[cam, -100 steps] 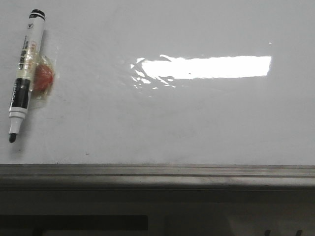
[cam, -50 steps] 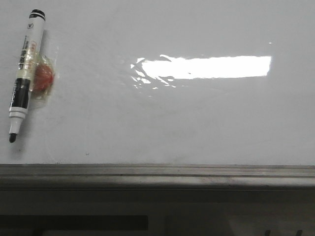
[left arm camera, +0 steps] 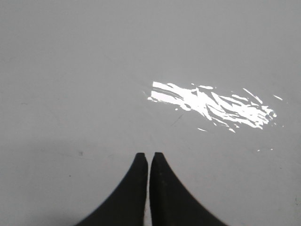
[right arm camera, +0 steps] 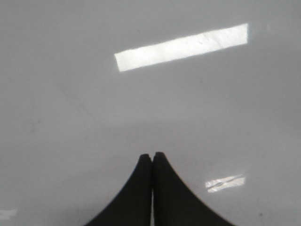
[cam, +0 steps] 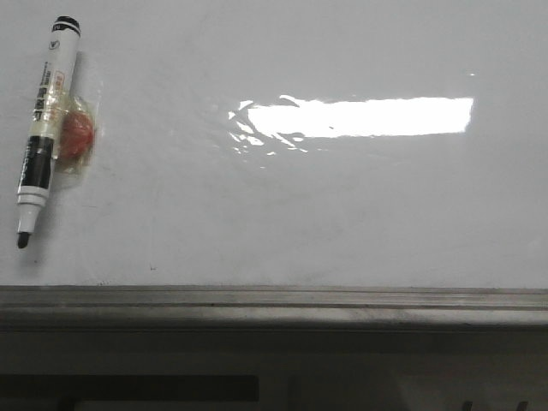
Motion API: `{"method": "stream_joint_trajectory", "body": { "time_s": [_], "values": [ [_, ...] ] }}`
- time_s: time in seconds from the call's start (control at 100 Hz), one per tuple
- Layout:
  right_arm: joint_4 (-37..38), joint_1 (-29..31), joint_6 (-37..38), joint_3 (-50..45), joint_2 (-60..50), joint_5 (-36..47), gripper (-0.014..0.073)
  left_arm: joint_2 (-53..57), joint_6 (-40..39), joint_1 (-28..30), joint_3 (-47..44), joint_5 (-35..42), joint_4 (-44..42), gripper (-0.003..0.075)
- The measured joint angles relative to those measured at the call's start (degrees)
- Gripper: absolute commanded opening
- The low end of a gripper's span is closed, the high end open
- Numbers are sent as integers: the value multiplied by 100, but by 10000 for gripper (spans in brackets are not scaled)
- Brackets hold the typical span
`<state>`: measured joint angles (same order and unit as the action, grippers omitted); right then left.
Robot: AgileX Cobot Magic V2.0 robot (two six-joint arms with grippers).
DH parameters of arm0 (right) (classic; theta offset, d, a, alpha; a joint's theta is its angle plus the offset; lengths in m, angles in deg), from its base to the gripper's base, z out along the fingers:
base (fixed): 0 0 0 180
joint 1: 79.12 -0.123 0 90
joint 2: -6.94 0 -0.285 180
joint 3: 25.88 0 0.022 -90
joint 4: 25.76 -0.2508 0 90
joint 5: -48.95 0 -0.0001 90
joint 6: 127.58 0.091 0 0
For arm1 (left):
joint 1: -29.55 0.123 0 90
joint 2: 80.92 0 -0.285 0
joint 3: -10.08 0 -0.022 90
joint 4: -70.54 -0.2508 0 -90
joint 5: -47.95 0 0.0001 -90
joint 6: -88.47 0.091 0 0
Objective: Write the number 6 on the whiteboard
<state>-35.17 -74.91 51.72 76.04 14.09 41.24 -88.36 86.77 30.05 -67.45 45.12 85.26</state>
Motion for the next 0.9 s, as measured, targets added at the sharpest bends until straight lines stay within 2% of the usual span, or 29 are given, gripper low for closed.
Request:
{"method": "stream_joint_trajectory", "body": {
  "time_s": [0.12, 0.18, 0.32, 0.46, 0.6, 0.69, 0.79, 0.84, 0.9],
  "values": [
    [-76, 0, 10, 11, 0, -366, -64, 0, 0, 0, 39, -297, -346, -19],
    [-87, 0, 10, 89, 0, -616, -64, 0, 0, 0, 179, -819, -614, -19],
    [-110, 0, 10, 482, 207, -900, -64, -16, 65, 0, 804, -1466, -885, -19],
    [-137, 0, 10, 1036, 804, -1502, -64, -254, 496, 0, 1404, -1859, -973, -19],
    [-137, 0, 10, 1309, 1328, -1672, -64, -502, 719, 0, 1669, -2028, -985, -12],
    [-137, 0, 21, 1325, 1476, -1697, -64, -597, 752, 0, 1679, -2052, -997, 87],
    [-137, 0, 21, 1314, 1532, -1732, -64, -669, 752, 0, 1679, -2020, -997, 309],
    [-137, 0, 21, 1314, 1542, -1732, -64, -696, 752, 0, 1667, -1867, -986, 391],
    [-137, 0, 21, 1314, 1542, -1721, -64, -718, 752, 0, 1559, -1554, -877, 447]
  ]
}}
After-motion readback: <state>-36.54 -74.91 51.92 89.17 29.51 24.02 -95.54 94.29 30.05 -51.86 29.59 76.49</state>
